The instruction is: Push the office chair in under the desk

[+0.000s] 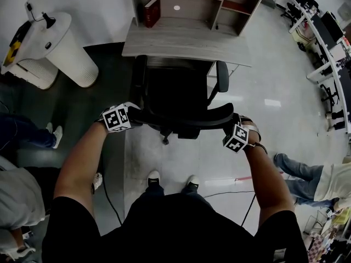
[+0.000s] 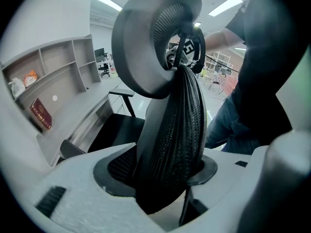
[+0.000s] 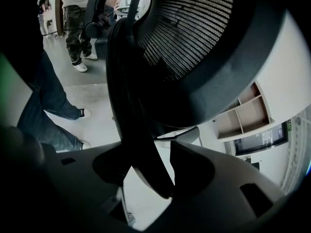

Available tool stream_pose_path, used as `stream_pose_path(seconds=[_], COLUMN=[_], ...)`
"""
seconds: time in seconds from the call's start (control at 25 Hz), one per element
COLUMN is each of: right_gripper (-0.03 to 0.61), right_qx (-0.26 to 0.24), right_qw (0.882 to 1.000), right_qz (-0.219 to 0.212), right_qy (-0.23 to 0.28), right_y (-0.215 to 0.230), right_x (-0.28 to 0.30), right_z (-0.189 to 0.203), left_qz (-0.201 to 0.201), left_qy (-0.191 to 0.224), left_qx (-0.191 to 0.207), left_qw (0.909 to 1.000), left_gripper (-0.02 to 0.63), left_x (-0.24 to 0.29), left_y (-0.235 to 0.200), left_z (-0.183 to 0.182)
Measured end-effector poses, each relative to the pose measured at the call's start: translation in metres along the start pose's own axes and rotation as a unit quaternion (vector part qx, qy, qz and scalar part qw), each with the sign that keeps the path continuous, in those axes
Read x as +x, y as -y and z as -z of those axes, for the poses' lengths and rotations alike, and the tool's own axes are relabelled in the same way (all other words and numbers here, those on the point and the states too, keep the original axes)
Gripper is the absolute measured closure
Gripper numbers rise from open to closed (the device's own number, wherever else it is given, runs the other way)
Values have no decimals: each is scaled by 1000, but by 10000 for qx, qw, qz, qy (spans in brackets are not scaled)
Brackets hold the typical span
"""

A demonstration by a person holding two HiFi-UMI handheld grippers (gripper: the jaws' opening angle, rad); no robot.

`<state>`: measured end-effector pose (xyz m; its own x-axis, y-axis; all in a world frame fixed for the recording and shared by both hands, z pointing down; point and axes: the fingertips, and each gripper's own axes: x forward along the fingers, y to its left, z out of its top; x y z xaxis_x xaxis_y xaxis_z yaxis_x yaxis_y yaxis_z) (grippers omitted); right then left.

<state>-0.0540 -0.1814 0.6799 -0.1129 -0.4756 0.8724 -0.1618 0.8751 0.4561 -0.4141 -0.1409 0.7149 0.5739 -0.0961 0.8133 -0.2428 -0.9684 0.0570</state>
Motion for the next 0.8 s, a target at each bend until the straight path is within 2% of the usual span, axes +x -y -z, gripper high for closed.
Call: stream_pose_path(seconds=[0.44,0.8], right_gripper=[342,334], right_qx=[-18,78], right_qw=[10000,9999], right_qz=[7,99], right_qy=[19,108], right_y=[0,0], right_x=[-1,-1], right_z=[-1,-1], left_qz=[-66,-276], left_qy=[21,127], left_qx=[5,-159], left_qw=[10000,9994], left_gripper=[353,333], left_x=[-1,0], left_y=[-1,-4], left_z=[1,2])
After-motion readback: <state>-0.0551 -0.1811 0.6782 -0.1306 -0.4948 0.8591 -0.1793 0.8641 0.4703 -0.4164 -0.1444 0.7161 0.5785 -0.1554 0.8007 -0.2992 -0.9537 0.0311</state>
